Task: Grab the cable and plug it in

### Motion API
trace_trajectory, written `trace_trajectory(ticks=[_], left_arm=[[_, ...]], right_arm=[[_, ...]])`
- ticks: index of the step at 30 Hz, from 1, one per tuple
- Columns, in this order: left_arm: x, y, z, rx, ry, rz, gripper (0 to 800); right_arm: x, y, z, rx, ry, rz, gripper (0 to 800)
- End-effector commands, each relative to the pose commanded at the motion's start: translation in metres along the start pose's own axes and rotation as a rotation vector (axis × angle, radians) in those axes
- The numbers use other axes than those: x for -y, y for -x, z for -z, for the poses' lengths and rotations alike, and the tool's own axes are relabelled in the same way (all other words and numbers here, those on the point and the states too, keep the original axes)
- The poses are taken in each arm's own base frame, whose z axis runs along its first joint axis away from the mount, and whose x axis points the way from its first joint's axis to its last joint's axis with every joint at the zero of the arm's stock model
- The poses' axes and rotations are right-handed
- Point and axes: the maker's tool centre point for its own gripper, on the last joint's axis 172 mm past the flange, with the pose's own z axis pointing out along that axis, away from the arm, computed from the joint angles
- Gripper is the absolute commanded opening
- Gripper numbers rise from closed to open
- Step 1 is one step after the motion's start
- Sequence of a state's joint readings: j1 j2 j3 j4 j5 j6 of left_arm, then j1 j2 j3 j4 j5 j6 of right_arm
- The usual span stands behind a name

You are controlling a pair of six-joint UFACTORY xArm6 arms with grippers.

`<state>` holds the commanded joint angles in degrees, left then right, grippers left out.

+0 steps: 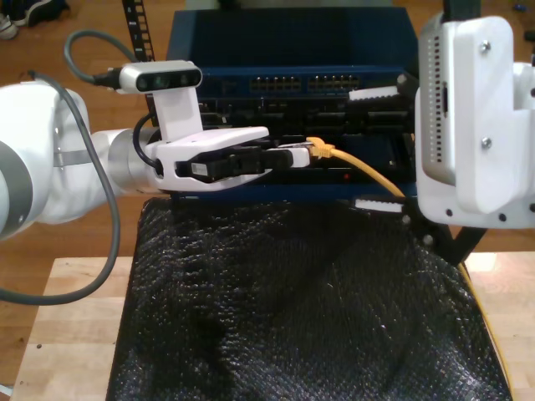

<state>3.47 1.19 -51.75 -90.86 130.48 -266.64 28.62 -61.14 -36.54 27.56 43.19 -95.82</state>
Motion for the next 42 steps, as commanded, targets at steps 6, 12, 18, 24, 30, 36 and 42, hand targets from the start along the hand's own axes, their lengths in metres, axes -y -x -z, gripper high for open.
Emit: trace_trajectory(ticks=[6, 12, 18, 24, 30, 36, 42], left_arm=[[0.0, 0.001, 0.0, 0.001, 0.001, 0.004, 21], [0.0, 0.001, 0.0, 0.0, 0.001, 0.003, 22], [0.0, 0.001, 0.0, 0.001, 0.001, 0.004, 21], [0.0, 0.001, 0.0, -0.001, 0.001, 0.015, 22], [0.0, 0.001, 0.0, -0.001, 0.003, 0.033, 29], [-0.002, 0.001, -0.001, -0.002, 0.012, 0.054, 29], [-0.006, 0.001, -0.002, -0.001, 0.026, 0.1, 31]], right_arm=[[0.001, 0.0, -0.011, -0.003, -0.013, 0.002, 792], [0.002, -0.005, -0.019, -0.015, -0.006, 0.012, 792], [0.001, -0.005, -0.022, -0.017, 0.003, 0.015, 790], [0.002, -0.006, -0.024, -0.02, 0.004, 0.02, 753], [0.002, -0.005, -0.026, -0.019, 0.016, 0.02, 678], [-0.001, -0.004, -0.025, -0.017, 0.025, 0.018, 596], [-0.001, -0.004, -0.025, -0.017, 0.025, 0.018, 596]])
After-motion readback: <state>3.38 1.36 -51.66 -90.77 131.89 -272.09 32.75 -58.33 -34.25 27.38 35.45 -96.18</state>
